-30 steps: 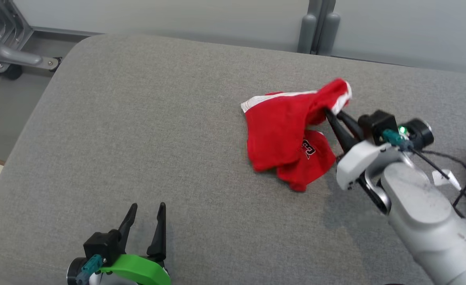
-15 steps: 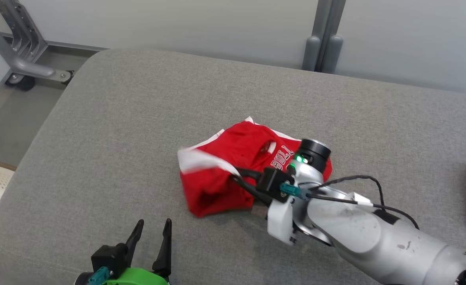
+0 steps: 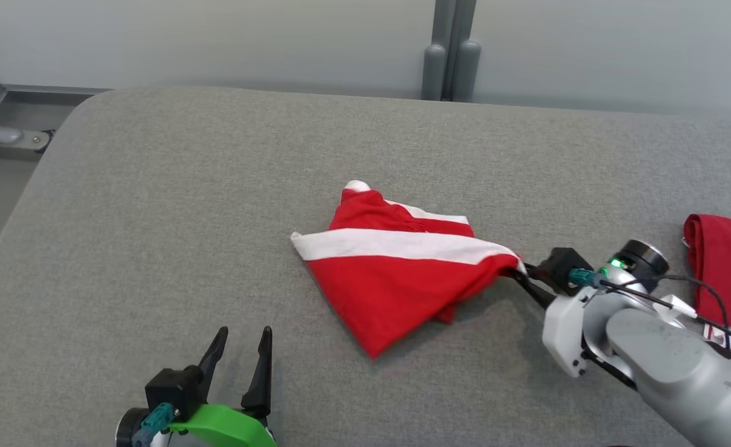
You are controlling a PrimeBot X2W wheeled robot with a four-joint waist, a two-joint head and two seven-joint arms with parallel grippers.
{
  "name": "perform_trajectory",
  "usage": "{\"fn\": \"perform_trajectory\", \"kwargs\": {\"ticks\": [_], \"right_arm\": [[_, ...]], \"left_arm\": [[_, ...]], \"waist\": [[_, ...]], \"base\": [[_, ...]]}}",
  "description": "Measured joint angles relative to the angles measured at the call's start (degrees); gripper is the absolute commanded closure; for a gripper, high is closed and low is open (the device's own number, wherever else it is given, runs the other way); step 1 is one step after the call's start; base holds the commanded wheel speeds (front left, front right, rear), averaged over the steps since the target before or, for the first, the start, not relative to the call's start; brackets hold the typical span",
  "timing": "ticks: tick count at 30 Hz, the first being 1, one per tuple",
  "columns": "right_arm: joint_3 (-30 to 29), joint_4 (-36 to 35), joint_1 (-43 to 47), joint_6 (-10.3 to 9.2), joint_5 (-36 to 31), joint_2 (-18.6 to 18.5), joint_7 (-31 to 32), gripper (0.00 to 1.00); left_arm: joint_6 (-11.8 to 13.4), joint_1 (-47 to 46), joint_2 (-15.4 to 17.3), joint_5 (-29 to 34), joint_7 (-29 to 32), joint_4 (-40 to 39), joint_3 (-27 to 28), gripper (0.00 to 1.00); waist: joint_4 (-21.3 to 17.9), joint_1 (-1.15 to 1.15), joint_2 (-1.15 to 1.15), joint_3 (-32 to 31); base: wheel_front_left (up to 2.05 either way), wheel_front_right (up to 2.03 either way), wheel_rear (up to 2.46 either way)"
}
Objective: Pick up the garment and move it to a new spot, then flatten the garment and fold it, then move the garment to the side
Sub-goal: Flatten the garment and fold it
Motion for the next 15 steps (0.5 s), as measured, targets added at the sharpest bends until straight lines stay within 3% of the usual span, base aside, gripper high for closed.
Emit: {"fn": "perform_trajectory", "kwargs": {"ticks": [4, 5, 6, 10, 15], "right_arm": [[-3.9, 3.9, 1.0, 0.00, -1.3, -2.1, 0.0, 1.00], [-5.3, 4.9, 1.0, 0.00, -1.8, -2.4, 0.0, 0.58], [-6.7, 6.2, 1.0, 0.00, -2.2, -2.6, 0.0, 0.00], [-13.6, 9.8, 1.1, 0.00, -3.4, -2.6, 0.0, 0.00], [-23.4, 8.5, 2.1, -0.01, -7.7, -2.5, 0.0, 0.00]], "left_arm": [[0.0, -0.5, 0.0, 0.4, 0.0, 0.2, 0.0, 0.00], [0.0, -0.5, 0.0, 0.6, 0.0, 0.3, 0.2, 0.00], [0.0, -0.5, 0.0, 0.7, 0.0, 0.4, 0.3, 0.00], [0.0, -0.5, 0.0, 0.8, 0.0, 0.8, 0.5, 0.00], [0.0, -1.2, 0.0, 0.9, 0.0, 1.2, 1.0, 0.00]], "waist": [[-1.6, 0.00, 0.00, 0.5], [-2.0, 0.00, 0.00, 0.6], [-2.4, 0.00, 0.00, 0.6], [-3.9, 0.00, 0.00, 0.7], [-5.9, 0.00, 0.00, 0.5]], "base": [[0.00, 0.00, 0.00], [0.00, 0.00, 0.00], [0.00, 0.00, 0.00], [0.00, 0.00, 0.00], [0.00, 0.00, 0.00]]}}
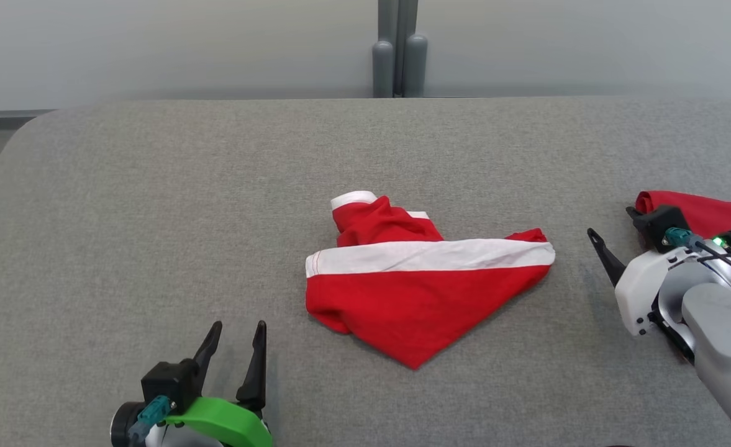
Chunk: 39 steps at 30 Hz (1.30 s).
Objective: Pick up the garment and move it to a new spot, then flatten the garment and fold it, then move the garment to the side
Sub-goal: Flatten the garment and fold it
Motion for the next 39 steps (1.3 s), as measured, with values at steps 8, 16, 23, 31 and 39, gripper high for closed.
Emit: {"fn": "perform_trajectory", "kwargs": {"ticks": [8, 16, 23, 31, 39], "right_arm": [[-13.6, -10.6, 9.6, 0.00, -7.3, 4.3, 0.0, 0.00], [-18.7, -15.7, 14.4, 0.00, -12.8, 7.9, 0.0, 0.00], [-20.4, -16.5, 15.1, 0.00, -14.3, 9.0, 0.0, 0.00], [-21.5, -16.7, 15.7, 0.00, -14.7, 10.2, 0.0, 0.00], [-21.4, -17.1, 15.6, 0.00, -14.9, 10.6, 0.0, 0.00]], "left_arm": [[0.0, -5.0, 0.0, -1.7, 0.0, 2.8, -0.8, 0.00], [0.0, -13.5, 0.2, -10.2, 0.0, 13.6, -5.8, 0.00], [0.0, -17.4, 2.6, -23.2, 0.0, 18.8, -12.7, 0.00], [0.0, -17.8, 4.9, -37.2, 0.4, 17.6, -22.8, 0.00], [0.0, -19.9, 8.8, -43.3, 0.3, 15.0, -30.7, 1.00]], "waist": [[-3.7, 0.00, 0.00, -0.1], [-6.9, 0.00, 0.00, 1.7], [-8.6, 0.00, 0.00, 3.4], [-8.3, 0.00, 0.00, 3.7], [-7.9, 0.00, 0.00, 3.8]], "base": [[0.00, 0.00, 0.00], [0.00, 0.00, 0.00], [0.00, 0.00, 0.00], [0.00, 0.00, 0.00], [0.00, 0.00, 0.00]]}}
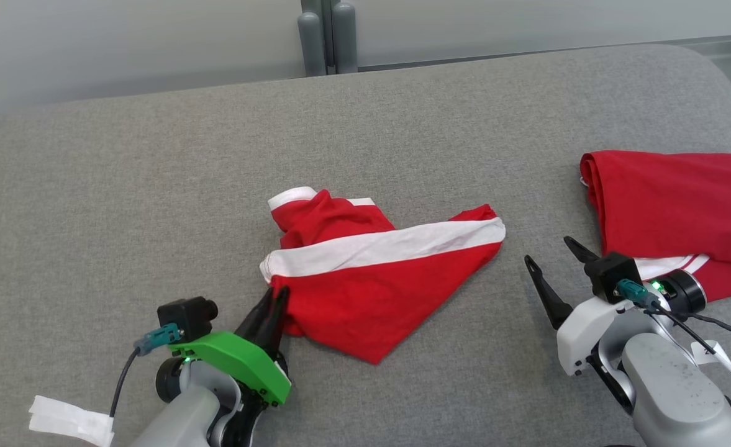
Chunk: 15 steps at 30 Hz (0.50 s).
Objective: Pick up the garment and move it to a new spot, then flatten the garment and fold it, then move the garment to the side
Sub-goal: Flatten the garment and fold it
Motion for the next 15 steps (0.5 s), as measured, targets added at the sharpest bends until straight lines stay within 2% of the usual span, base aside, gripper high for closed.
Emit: {"fn": "perform_trajectory", "kwargs": {"ticks": [3, 6, 8, 11, 13, 15], "right_arm": [[-0.1, 0.0, 0.0, 0.00, 0.0, 0.0, 0.0, 0.00], [-0.4, 0.0, 0.0, 0.00, 0.1, 0.0, 0.0, 0.00], [-0.7, -0.2, 0.0, 0.00, 0.3, 0.0, 0.0, 0.00], [-1.7, -0.7, 0.1, 0.00, 0.5, -0.1, 0.0, 0.00], [-2.2, -1.1, 0.3, 0.01, 0.4, -0.1, 0.0, 0.00], [-2.5, -1.2, 0.4, 0.00, 0.3, 0.1, 0.0, 0.00]], "left_arm": [[0.0, -0.1, 0.7, -1.8, -0.2, -1.9, -2.5, 1.00], [0.0, -0.9, 1.9, -1.5, -0.2, -3.1, -1.9, 1.00], [0.0, -2.2, 3.5, 2.1, -0.2, -4.5, 0.3, 1.00], [0.0, -4.0, 4.6, 12.2, -0.2, -9.9, 8.4, 1.00], [0.0, -4.1, 4.1, 19.2, -0.3, -15.2, 13.8, 1.00], [0.0, -2.4, 2.9, 23.9, -0.3, -19.3, 16.9, 1.00]], "waist": [[0.1, 0.00, 0.00, 0.0], [0.3, 0.00, 0.00, 0.0], [0.5, 0.00, 0.00, 0.0], [0.9, 0.00, 0.00, 0.0], [1.3, 0.00, 0.00, -0.1], [1.7, 0.00, 0.00, -0.3]], "base": [[0.00, 0.00, 0.00], [0.00, 0.00, 0.00], [0.00, 0.00, 0.00], [0.00, 0.00, 0.00], [0.00, 0.00, 0.00], [0.00, 0.00, 0.00]]}}
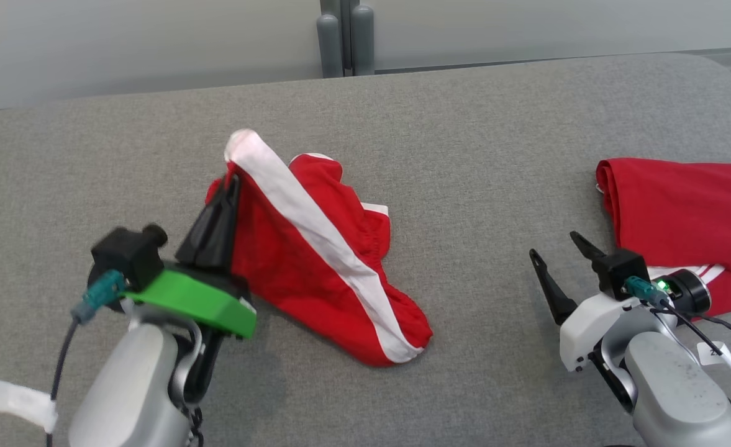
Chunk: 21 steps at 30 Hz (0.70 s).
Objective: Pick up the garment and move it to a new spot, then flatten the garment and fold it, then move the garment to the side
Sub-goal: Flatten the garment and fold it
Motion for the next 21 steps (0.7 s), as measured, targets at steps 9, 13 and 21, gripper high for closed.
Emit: {"fn": "perform_trajectory", "kwargs": {"ticks": [9, 13, 21], "right_arm": [[-0.2, 0.1, 1.5, 0.00, 0.0, 1.7, 0.0, 0.00], [0.3, 0.1, 2.0, 0.00, 0.1, 1.8, 0.0, 0.00], [4.2, -0.7, 2.5, 0.00, 4.8, 3.7, 0.0, 0.00]], "left_arm": [[0.0, 15.1, -2.5, 3.6, 0.0, 2.2, 6.2, 1.00], [0.0, 18.8, -2.9, 5.0, 0.0, 7.5, 9.5, 0.00], [0.0, 20.7, -6.8, 13.0, 0.0, 14.3, 19.7, 0.00]], "waist": [[1.8, 0.00, 0.00, -0.9], [2.7, 0.00, 0.00, -1.2], [4.2, 0.00, 0.00, -2.1]], "base": [[0.00, 0.00, 0.00], [0.00, 0.00, 0.00], [0.00, 0.00, 0.00]]}}
